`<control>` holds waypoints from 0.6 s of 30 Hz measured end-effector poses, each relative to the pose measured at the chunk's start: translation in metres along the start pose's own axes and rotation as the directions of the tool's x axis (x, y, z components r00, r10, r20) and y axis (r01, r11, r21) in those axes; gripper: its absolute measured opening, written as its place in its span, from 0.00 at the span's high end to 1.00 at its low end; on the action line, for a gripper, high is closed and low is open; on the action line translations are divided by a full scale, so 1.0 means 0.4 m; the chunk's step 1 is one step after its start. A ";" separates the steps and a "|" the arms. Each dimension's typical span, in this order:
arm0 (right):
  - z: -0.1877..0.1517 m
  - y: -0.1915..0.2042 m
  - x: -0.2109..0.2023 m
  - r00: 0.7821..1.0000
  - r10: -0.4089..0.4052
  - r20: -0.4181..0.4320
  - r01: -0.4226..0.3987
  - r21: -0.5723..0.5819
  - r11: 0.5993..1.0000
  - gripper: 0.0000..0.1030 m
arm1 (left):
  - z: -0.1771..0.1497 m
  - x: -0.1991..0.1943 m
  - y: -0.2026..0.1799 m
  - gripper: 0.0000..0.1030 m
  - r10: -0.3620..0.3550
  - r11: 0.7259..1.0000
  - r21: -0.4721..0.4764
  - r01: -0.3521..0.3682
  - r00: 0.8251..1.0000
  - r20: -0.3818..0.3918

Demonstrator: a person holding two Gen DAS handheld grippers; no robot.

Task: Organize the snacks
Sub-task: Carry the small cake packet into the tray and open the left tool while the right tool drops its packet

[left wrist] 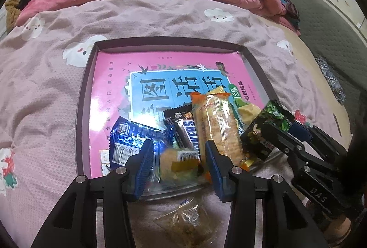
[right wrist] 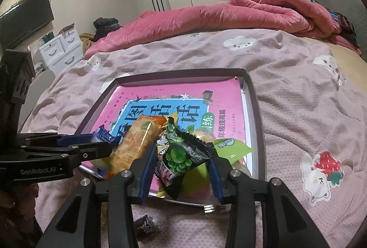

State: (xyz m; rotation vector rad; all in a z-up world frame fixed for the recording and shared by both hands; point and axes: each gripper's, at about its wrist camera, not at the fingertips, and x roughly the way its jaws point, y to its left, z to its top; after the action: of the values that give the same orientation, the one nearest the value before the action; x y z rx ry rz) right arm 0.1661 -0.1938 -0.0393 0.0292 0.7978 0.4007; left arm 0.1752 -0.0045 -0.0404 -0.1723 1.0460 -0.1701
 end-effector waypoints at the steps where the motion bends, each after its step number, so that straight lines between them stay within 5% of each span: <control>1: 0.000 -0.001 -0.004 1.000 -0.002 0.006 0.002 0.003 1.000 0.58 | 0.001 -0.001 0.002 0.46 0.002 1.000 -0.004 -0.002 1.000 0.003; 18: 0.006 0.009 -0.078 0.995 -0.004 0.100 0.004 0.003 1.000 0.48 | 0.007 -0.068 0.031 0.31 -0.033 0.998 -0.052 0.036 0.998 0.050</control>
State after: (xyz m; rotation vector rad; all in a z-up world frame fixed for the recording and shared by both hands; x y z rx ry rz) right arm 0.1469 -0.2016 -0.0155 0.0497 0.6993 0.3914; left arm 0.1650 0.0138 -0.0187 -0.2416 0.9996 -0.1686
